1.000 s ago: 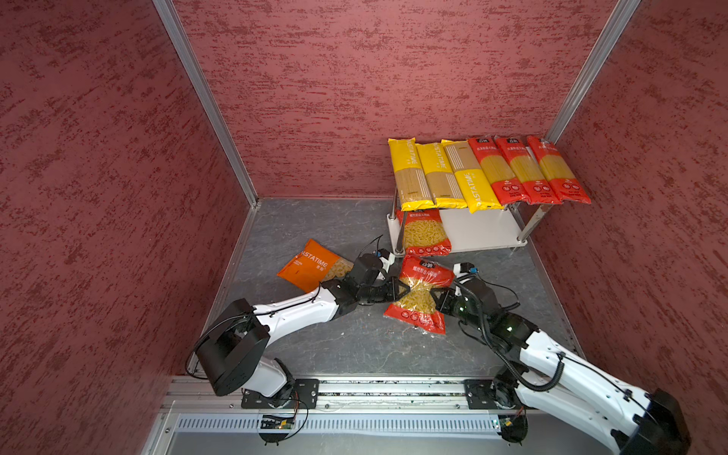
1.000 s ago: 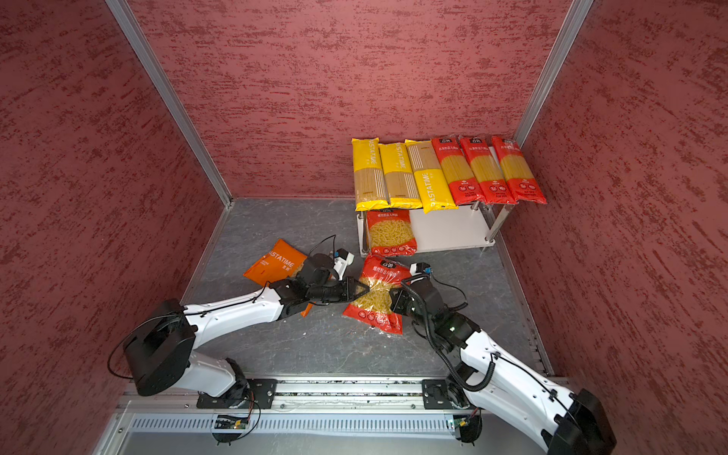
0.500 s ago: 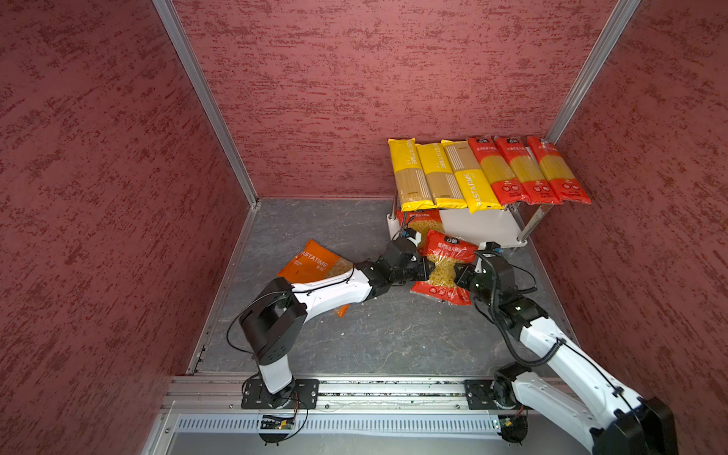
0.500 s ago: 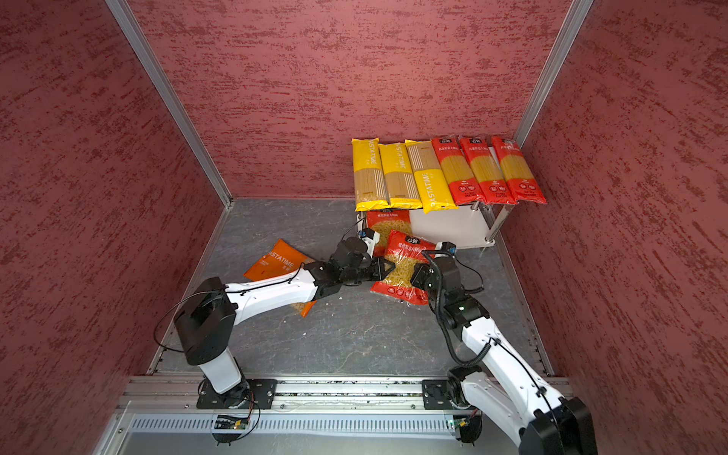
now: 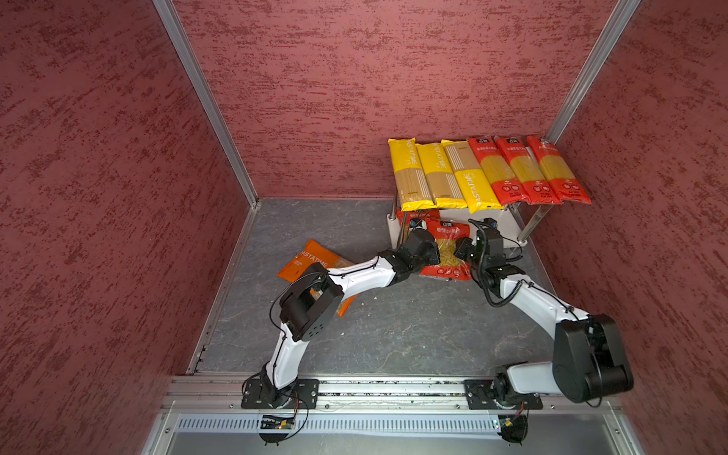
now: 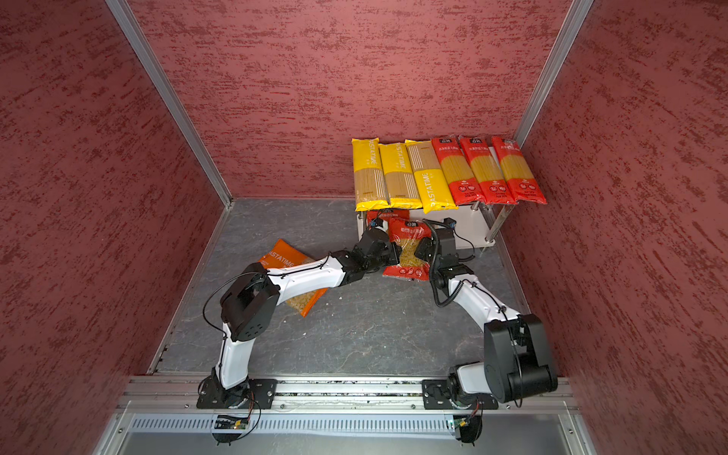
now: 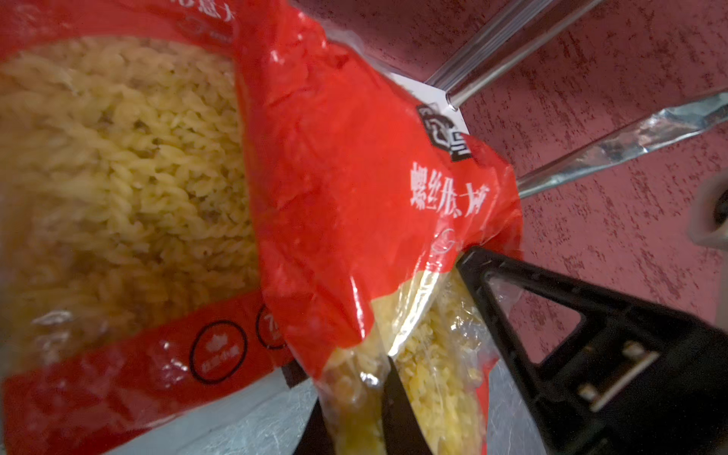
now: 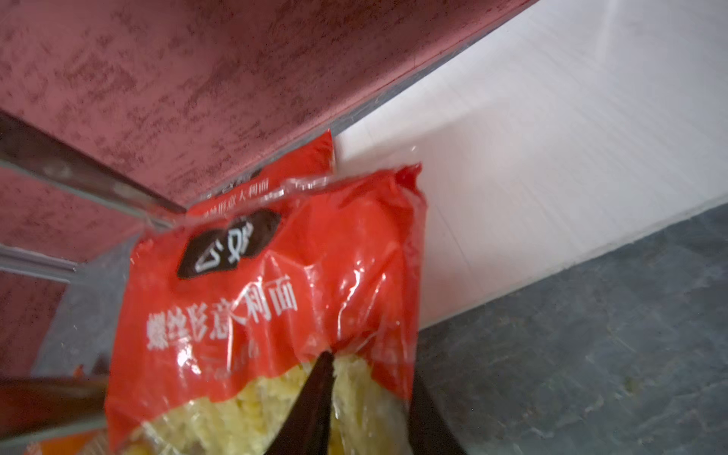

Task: Place and organize the pasta boxes and bags onto the shelf
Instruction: 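Carry the fusilli bag with both grippers to the lower shelf tier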

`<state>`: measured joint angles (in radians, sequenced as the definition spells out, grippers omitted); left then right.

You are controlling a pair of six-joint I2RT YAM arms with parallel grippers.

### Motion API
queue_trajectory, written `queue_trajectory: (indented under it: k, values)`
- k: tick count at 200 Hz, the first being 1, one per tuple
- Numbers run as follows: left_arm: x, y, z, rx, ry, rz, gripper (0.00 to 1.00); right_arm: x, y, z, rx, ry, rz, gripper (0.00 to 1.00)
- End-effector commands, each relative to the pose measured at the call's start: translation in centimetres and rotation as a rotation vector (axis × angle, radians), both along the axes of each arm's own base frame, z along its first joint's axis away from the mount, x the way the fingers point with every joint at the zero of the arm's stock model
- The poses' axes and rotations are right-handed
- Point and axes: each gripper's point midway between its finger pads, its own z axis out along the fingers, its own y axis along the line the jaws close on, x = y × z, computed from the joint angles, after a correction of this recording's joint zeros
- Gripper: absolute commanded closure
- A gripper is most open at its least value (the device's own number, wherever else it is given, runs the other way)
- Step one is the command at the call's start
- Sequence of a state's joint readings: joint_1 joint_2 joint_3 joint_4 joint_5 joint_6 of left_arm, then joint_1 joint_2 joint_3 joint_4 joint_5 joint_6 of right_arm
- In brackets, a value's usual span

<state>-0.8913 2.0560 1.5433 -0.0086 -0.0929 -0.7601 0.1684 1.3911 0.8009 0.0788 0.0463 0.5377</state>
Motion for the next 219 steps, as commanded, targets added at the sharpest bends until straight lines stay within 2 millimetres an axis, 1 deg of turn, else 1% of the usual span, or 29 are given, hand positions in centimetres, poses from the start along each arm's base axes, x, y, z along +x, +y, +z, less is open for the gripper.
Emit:
queue_trajectory:
  k: [1,24,40,55,60,63,67,70,77,78,85,99,108,117,135,140,157,173,174,179,195,199,204,219]
  values:
    - [1.3,-0.3,1.7,-0.026,-0.02,0.06,1.0,1.6,-0.1,5.0,0.035,-0.164,-0.015,0.59]
    - [2.2,-0.1,1.1,-0.055,0.02,0.099,1.0,-0.3,-0.4,4.3,0.045,-0.139,-0.021,0.5]
    - [2.6,0.1,0.9,-0.069,0.042,0.121,1.0,-2.1,-1.4,3.7,0.036,-0.102,-0.055,0.45]
    - [3.1,0.1,1.1,-0.088,0.048,0.14,1.0,-3.8,-2.1,3.1,0.045,-0.052,-0.076,0.41]
    - [3.2,0.1,1.2,-0.098,0.049,0.145,1.0,-4.4,-2.3,2.5,0.053,-0.015,-0.083,0.4]
    - [3.3,0.1,1.3,-0.103,0.049,0.148,1.0,-4.7,-2.4,2.8,0.063,-0.017,-0.086,0.39]
    - [3.4,0.0,1.4,-0.113,0.049,0.149,1.0,-5.2,-2.4,2.5,0.075,0.003,-0.088,0.38]
    - [3.4,-0.1,1.5,-0.118,0.049,0.151,1.0,-5.6,-2.5,2.0,0.083,0.028,-0.093,0.37]
    - [3.6,-0.2,1.8,-0.13,0.049,0.157,1.0,-6.5,-2.3,1.9,0.112,0.043,-0.086,0.36]
    - [3.6,-0.3,1.8,-0.132,0.049,0.157,1.0,-6.6,-2.3,1.6,0.114,0.054,-0.087,0.36]
    - [3.7,-0.4,2.0,-0.143,0.048,0.161,1.0,-7.4,-2.1,1.2,0.141,0.069,-0.084,0.36]
    - [3.8,-0.8,2.7,-0.175,0.029,0.171,1.0,-8.8,-1.9,1.0,0.195,0.065,-0.087,0.36]
    - [3.8,-1.1,3.2,-0.194,0.008,0.182,1.0,-9.6,-2.0,1.3,0.216,0.048,-0.093,0.36]
    - [3.9,-1.3,4.1,-0.215,-0.033,0.196,1.0,-10.2,-2.1,1.5,0.226,0.038,-0.101,0.36]
    - [4.3,-1.8,6.0,-0.242,-0.133,0.227,1.0,-11.2,-2.5,1.9,0.224,0.028,-0.112,0.36]
    - [4.5,-1.9,6.2,-0.241,-0.156,0.236,1.0,-11.5,-2.6,1.9,0.223,0.03,-0.114,0.36]
    - [5.5,-2.0,7.5,-0.261,-0.219,0.267,1.0,-12.1,-2.6,1.5,0.219,0.047,-0.112,0.36]
    - [6.5,-2.4,8.2,-0.281,-0.265,0.279,1.0,-12.5,-2.4,1.4,0.229,0.048,-0.105,0.36]
    - [6.6,-2.4,8.5,-0.286,-0.269,0.283,1.0,-12.5,-2.4,1.4,0.231,0.047,-0.104,0.36]
    - [6.9,-2.5,8.2,-0.281,-0.273,0.288,1.0,-12.6,-2.3,1.5,0.235,0.044,-0.097,0.36]
    - [7.9,-3.0,8.8,-0.309,-0.297,0.308,1.0,-12.6,-2.2,1.8,0.242,0.037,-0.09,0.36]
    - [8.0,-3.2,9.1,-0.317,-0.305,0.308,1.0,-12.6,-2.1,1.8,0.244,0.039,-0.085,0.36]
    - [8.4,-3.4,8.9,-0.316,-0.31,0.312,1.0,-12.6,-2.0,1.8,0.247,0.04,-0.079,0.36]
    - [9.2,-3.9,9.2,-0.3,-0.348,0.331,1.0,-12.7,-1.7,1.5,0.26,0.051,-0.072,0.36]
